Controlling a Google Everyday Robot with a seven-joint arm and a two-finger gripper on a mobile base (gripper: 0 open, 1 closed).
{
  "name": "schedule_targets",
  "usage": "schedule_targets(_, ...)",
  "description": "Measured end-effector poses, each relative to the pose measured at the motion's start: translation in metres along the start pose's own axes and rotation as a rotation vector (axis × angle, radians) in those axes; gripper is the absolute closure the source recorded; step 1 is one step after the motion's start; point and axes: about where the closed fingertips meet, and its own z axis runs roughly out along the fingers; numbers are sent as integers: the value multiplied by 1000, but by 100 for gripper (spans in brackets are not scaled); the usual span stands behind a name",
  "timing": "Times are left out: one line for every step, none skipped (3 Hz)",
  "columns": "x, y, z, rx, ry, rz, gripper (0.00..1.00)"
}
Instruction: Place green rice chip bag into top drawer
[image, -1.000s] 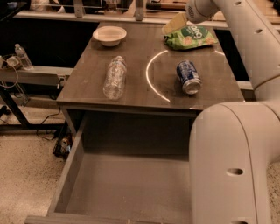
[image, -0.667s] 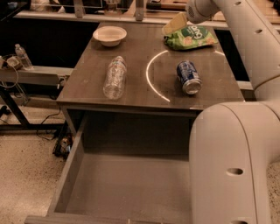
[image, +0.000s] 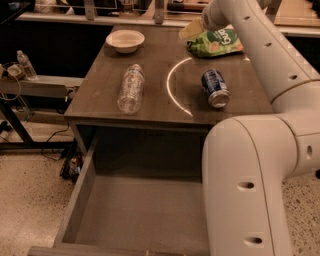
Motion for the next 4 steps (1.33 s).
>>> schedule_targets(5,-1,31,61,3,13,0)
schedule_targets(21,-8,58,131,32,5,0)
schedule_targets(39,-22,73,190,62,2,18)
schedule_targets(48,-37,76,236,67,8,49)
